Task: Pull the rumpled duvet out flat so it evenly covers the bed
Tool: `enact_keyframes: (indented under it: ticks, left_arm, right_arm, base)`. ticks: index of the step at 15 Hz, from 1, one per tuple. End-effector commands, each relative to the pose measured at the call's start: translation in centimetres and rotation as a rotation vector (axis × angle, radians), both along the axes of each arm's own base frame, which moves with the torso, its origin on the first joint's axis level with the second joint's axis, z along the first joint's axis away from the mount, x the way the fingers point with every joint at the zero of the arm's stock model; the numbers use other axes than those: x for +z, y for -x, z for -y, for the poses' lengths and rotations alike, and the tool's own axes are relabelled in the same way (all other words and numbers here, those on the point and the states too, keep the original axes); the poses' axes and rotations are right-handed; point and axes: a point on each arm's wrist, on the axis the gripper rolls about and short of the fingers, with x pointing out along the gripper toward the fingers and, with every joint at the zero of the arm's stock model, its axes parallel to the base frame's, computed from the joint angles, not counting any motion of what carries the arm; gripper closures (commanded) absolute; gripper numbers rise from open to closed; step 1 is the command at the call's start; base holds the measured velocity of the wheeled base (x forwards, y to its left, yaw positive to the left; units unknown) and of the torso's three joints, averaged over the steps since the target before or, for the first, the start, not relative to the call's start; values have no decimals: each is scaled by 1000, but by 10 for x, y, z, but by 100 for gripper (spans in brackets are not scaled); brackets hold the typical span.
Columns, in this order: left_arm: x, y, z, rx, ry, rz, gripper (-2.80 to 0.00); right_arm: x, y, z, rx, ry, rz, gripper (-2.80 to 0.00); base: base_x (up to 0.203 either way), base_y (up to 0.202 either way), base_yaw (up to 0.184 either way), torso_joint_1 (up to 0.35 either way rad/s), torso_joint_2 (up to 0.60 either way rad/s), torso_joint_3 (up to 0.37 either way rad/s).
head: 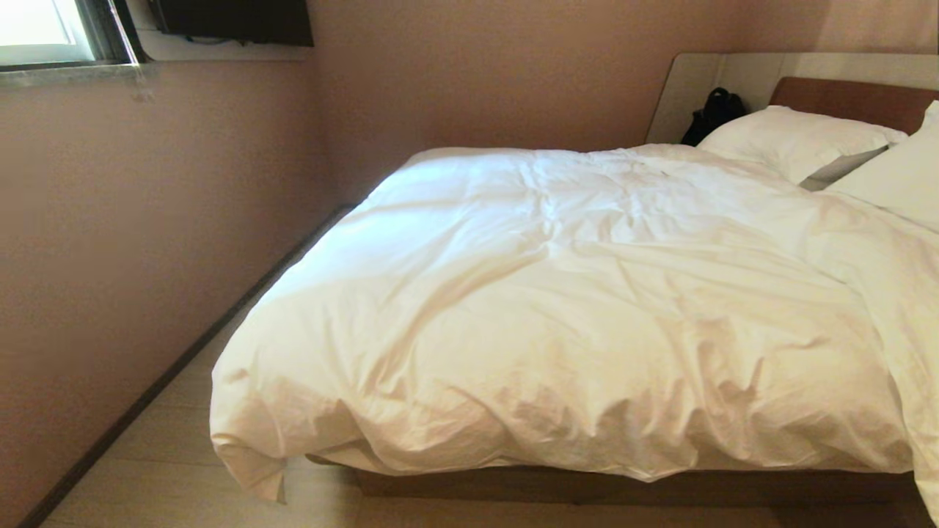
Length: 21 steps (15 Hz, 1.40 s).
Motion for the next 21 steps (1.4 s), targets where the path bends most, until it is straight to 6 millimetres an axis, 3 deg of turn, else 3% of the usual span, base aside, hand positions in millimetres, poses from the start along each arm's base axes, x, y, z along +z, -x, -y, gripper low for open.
enact_keyframes:
  ticks: [1, 6, 21]
  left_arm:
    - [0, 0, 0, 1, 1, 0, 0]
    - [0, 0, 0, 1, 1, 0, 0]
    - [0, 0, 0, 3, 0, 0, 0]
  right_arm:
    - [0, 0, 0, 0, 0, 0, 0]
    - [0, 0, 0, 0, 0, 0, 0]
    - [0, 0, 0, 0, 0, 0, 0]
  base:
    - [0, 201, 0, 0, 2, 5]
    - [0, 160, 1, 4, 2, 2]
    - [0, 0, 0, 0, 0, 0]
